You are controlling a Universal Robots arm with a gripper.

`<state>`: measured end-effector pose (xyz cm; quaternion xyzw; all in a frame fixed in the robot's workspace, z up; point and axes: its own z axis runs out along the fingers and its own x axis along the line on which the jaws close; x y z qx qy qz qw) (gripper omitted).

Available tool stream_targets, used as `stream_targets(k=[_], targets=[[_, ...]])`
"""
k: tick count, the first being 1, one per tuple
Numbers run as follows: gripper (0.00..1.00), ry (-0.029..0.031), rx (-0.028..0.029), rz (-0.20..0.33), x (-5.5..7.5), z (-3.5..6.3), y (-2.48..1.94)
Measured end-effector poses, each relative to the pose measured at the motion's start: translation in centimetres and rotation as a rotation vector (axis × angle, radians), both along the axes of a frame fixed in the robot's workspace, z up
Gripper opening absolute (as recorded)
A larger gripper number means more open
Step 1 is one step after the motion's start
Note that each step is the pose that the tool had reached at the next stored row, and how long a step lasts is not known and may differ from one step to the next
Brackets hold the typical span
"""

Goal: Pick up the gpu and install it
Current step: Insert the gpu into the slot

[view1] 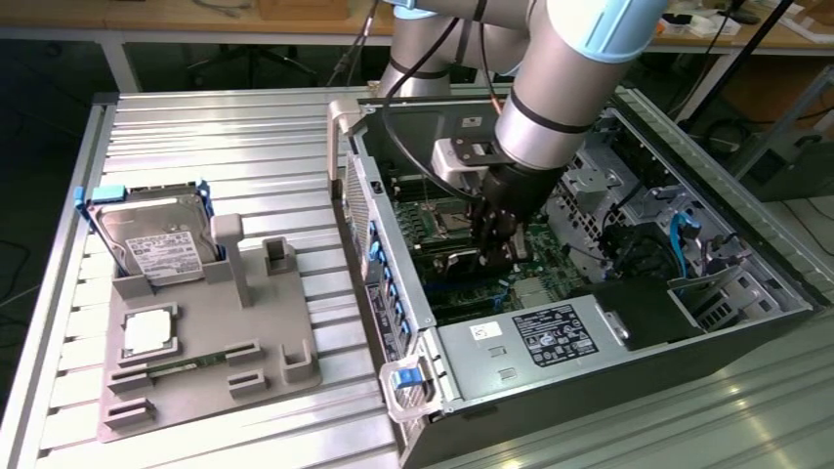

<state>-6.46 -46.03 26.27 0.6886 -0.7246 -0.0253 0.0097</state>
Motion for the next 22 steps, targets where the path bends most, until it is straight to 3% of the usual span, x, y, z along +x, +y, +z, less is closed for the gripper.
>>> stream_targets(k=[8, 19, 22], targets=[[0.27, 0.0039, -0.0010, 0.000, 0.00, 0.15, -0.01], [0.27, 0.0040, -0.0012, 0.000, 0.28, 0.15, -0.01], [0.27, 0.0040, -0.0012, -0.001, 0.30, 0.14, 0.26]])
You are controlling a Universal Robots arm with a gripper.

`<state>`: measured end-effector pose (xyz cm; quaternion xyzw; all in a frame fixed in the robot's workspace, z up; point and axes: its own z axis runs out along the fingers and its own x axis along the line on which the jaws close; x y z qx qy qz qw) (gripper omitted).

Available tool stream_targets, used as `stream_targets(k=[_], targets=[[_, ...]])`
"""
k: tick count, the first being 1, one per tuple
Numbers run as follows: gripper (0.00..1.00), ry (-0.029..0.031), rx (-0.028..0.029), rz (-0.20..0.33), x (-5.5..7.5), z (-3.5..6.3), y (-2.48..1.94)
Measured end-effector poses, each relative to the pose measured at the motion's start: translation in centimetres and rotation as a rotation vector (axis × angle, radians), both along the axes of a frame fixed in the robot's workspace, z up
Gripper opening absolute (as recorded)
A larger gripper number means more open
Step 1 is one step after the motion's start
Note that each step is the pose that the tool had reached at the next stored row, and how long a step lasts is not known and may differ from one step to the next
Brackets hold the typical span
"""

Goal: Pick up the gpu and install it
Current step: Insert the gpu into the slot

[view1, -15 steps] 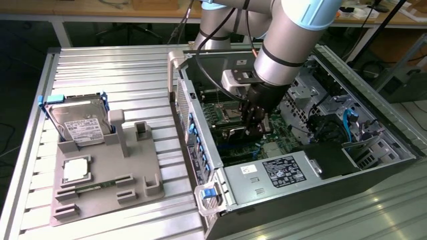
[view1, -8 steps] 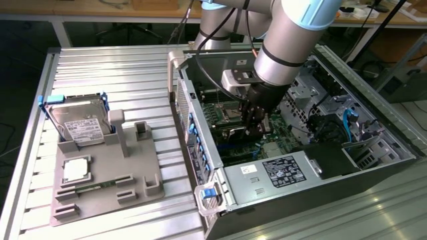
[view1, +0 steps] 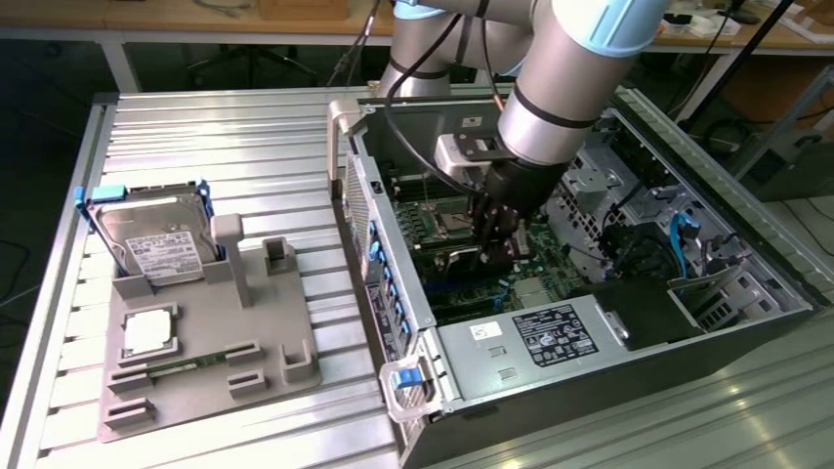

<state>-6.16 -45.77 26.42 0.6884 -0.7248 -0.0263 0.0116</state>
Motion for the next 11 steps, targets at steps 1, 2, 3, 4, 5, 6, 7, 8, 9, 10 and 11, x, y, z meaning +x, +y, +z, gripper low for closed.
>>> stream_targets(k=[1, 2, 3, 4, 5, 6, 7, 8, 9, 10, 11], targets=[[0.27, 0.0001, 0.0001, 0.000, 0.06, 0.00, 0.02], [0.27, 0.0001, 0.0000, 0.000, 0.12, 0.00, 0.04], [0.27, 0.0001, -0.0001, 0.000, 0.19, 0.00, 0.07], [0.27, 0.0001, 0.0000, 0.000, 0.30, 0.00, 0.20], [0.27, 0.0001, 0.0000, 0.000, 0.35, 0.00, 0.26], [0.27, 0.0002, 0.0001, 0.000, 0.39, 0.00, 0.28], [0.27, 0.0002, 0.0000, 0.000, 0.41, 0.00, 0.28], [0.27, 0.0001, 0.0001, 0.000, 0.41, 0.00, 0.28], [0.27, 0.0001, 0.0000, 0.000, 0.41, 0.00, 0.28], [0.27, 0.0002, 0.0000, 0.000, 0.42, 0.00, 0.24], [0.27, 0.0002, 0.0001, 0.000, 0.43, 0.00, 0.20]])
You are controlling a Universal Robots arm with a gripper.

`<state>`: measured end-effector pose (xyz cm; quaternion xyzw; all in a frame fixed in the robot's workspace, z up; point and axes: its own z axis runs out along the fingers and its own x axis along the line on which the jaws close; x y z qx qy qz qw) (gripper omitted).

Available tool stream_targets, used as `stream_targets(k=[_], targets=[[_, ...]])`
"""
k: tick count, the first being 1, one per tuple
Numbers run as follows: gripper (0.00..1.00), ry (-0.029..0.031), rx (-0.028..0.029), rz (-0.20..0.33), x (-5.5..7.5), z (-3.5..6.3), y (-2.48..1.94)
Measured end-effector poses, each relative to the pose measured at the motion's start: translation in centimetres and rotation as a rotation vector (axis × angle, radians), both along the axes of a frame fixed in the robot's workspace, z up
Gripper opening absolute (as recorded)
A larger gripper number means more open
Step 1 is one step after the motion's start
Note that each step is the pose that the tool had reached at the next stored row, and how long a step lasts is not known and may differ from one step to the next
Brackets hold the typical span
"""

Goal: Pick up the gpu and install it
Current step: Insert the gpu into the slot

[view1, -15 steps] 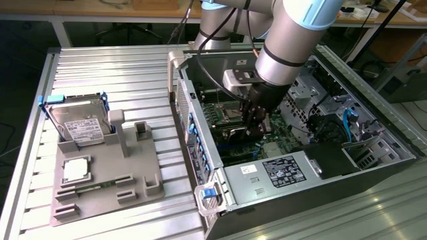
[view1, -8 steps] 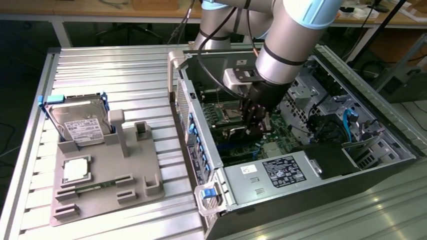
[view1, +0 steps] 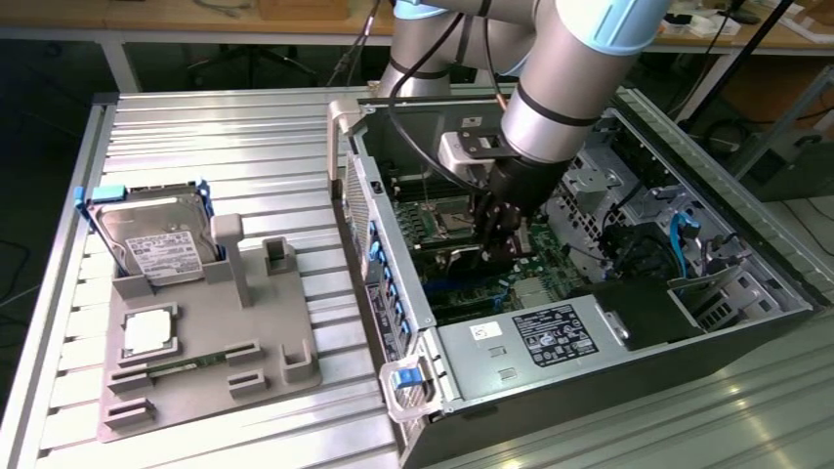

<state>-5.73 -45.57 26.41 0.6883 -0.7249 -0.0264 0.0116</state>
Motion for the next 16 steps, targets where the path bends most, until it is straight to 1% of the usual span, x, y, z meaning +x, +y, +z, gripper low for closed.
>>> stream_targets(k=[6, 9, 13, 16], targets=[[0.27, 0.0001, -0.0002, -0.001, 0.00, -0.01, -0.09], [0.27, 0.0002, -0.0003, -0.002, -0.01, 0.16, -0.10], [0.27, 0.0002, -0.0003, -0.003, 0.00, 0.15, -0.09], [0.27, -0.0004, -0.0003, -0.003, 0.00, -0.12, -0.10]])
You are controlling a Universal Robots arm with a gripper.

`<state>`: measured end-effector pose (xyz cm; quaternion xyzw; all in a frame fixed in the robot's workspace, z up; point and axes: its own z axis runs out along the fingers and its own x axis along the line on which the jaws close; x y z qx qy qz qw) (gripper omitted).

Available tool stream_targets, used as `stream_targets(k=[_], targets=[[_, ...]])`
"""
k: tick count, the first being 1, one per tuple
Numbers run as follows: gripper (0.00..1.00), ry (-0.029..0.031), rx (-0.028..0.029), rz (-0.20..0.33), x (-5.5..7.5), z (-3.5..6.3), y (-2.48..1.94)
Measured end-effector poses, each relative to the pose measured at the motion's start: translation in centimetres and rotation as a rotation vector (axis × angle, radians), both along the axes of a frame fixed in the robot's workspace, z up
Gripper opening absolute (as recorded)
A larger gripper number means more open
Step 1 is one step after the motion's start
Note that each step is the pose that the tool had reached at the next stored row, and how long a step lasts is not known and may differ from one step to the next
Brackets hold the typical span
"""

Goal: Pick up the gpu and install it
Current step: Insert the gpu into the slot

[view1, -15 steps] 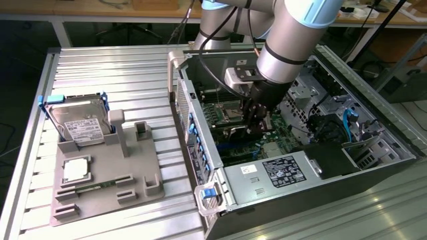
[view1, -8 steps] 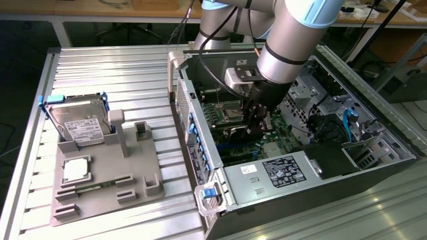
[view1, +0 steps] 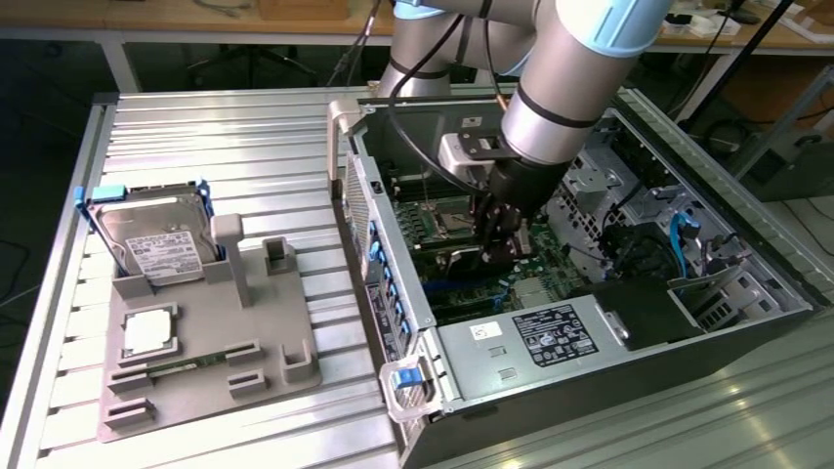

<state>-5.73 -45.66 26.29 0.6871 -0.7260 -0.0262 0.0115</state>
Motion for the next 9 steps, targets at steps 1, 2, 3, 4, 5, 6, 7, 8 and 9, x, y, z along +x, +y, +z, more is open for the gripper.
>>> stream_targets(k=[1, 2, 3, 4, 5, 6, 7, 8, 9], targets=[[0.27, -0.0001, -0.0006, 0.000, 0.00, -0.11, -0.01], [0.27, -0.0002, -0.0007, -0.001, -0.01, -0.12, -0.01], [0.27, -0.0003, -0.0004, -0.001, -0.01, -0.14, -0.01], [0.27, -0.0004, -0.0002, -0.001, -0.01, -0.18, 0.00], [0.27, -0.0004, -0.0003, -0.001, -0.02, -0.24, 0.00], [0.27, -0.0009, 0.0006, -0.002, -0.02, -0.37, 0.00], [0.27, -0.0007, 0.0000, -0.002, -0.02, -0.45, 0.03], [0.27, -0.0007, 0.0001, -0.002, -0.02, -0.47, 0.08], [0.27, -0.0006, -0.0001, -0.002, -0.02, -0.47, 0.09]])
